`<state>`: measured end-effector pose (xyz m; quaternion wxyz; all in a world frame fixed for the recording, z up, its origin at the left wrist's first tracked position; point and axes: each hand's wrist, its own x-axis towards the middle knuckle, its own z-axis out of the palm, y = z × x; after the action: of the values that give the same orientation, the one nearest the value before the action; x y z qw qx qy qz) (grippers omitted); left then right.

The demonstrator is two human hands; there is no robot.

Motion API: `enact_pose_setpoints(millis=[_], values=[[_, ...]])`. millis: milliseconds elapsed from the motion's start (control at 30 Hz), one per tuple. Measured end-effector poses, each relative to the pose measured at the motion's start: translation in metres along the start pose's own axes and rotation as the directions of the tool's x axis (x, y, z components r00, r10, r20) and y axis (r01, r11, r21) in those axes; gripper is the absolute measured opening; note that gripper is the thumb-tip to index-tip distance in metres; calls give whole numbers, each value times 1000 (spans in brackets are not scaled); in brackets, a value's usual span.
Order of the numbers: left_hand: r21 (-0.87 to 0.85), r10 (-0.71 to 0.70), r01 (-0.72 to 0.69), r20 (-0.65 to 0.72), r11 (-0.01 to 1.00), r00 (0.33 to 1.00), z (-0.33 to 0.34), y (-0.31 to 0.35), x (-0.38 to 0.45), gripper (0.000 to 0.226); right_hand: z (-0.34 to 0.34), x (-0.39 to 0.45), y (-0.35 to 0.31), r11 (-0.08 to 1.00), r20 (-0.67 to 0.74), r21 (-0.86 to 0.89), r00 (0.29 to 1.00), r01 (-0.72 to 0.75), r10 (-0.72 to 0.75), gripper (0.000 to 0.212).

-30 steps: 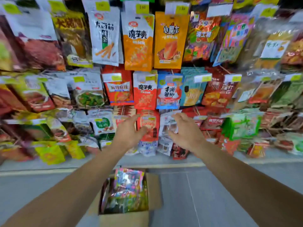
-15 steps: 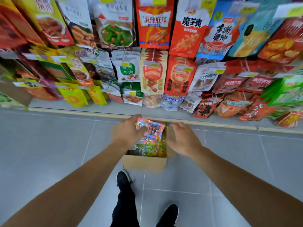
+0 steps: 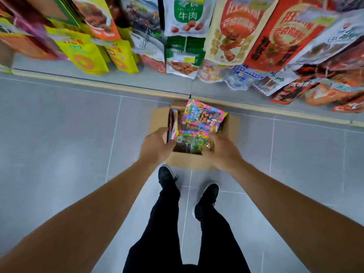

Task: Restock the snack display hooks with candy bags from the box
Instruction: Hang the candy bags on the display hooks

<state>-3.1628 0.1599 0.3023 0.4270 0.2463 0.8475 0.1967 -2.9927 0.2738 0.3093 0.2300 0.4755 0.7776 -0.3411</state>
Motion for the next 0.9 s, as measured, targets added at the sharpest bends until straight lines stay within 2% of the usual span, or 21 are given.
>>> enact_pose_setpoints(millis=[100,233,333,433,567,667,733,900], values=[[-36,-78,78,9,996,997,10,-26,32,53,24,34,-4,999,49,23,998,-26,25,29],[-115,-178,178,11,977,984,32,-60,75,54,58,89,-2,997,127,76,992,-23,13,38],[-146,-222,222,14,964,975,55,-90,113,53,90,138,3,992,185,113,982,-48,26,54],[-189,-270,268,18,945,963,79,-120,150,53,123,187,13,988,219,135,975,-79,48,55],[-226,-312,311,31,923,950,117,-162,199,52,173,257,26,988,227,124,972,-88,58,46],[-241,-329,327,31,914,944,145,-192,236,52,208,317,32,977,235,172,968,-126,83,50],[-268,-352,345,23,900,936,158,-207,256,52,226,353,34,964,201,224,975,-144,99,40],[-352,-425,409,34,842,905,184,-232,283,50,253,396,36,967,171,222,981,-128,91,33]])
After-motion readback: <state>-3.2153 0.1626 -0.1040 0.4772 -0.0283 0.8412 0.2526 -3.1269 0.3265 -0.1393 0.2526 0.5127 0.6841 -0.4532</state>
